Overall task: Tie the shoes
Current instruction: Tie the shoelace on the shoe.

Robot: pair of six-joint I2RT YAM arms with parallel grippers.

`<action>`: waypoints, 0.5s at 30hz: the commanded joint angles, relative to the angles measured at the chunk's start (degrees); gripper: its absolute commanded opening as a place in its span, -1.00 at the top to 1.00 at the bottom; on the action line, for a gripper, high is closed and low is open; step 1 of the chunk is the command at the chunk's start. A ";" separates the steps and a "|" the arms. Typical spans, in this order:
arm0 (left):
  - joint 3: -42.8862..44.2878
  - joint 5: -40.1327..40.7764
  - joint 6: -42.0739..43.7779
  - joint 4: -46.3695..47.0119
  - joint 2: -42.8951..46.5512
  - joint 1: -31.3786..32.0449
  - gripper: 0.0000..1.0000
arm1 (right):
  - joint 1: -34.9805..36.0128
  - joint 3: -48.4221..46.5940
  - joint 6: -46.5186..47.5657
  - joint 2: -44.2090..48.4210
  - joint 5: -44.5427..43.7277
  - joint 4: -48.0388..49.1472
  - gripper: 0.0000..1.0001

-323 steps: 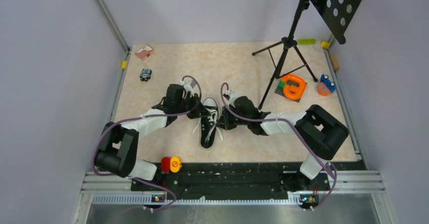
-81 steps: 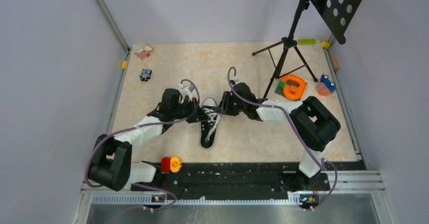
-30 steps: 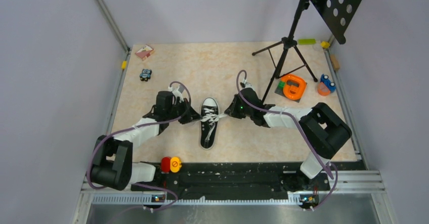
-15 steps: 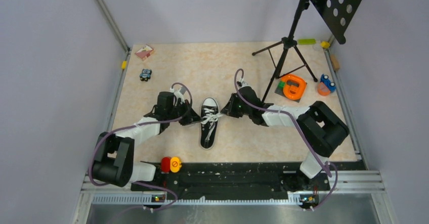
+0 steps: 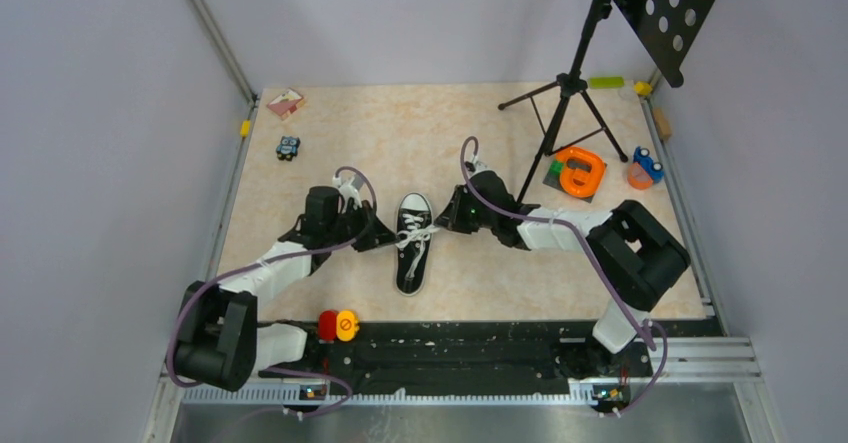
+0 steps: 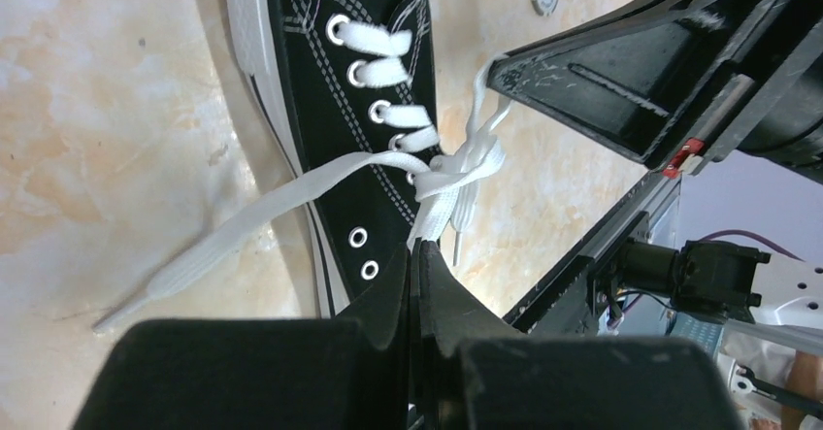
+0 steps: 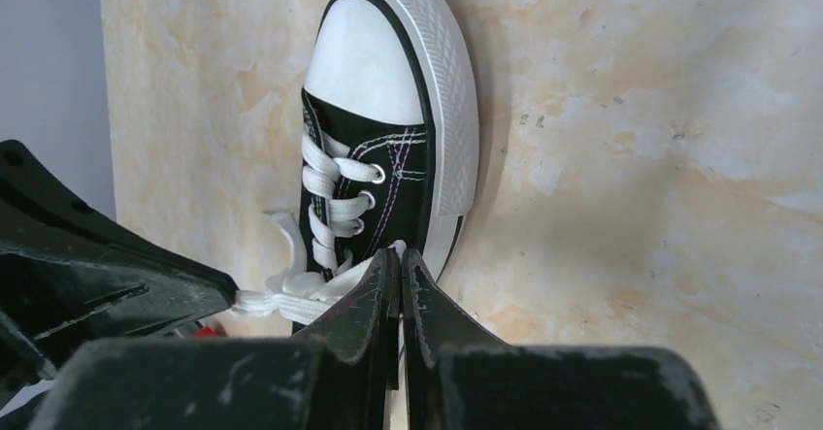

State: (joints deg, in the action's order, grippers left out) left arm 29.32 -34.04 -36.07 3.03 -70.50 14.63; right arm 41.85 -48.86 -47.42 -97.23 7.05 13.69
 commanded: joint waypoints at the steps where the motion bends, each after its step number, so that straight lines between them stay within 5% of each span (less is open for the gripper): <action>1: -1.59 -1.86 0.31 1.54 1.08 -0.13 1.00 | 1.40 -2.99 2.73 0.52 0.71 0.69 1.00; 15: -1.89 -0.40 0.25 1.73 1.20 -0.13 1.00 | 1.85 -2.20 3.98 0.90 0.62 1.42 1.00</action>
State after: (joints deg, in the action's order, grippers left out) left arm 27.16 -34.87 -36.10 2.98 -70.11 14.63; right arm 43.00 -48.88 -44.58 -97.23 8.08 13.74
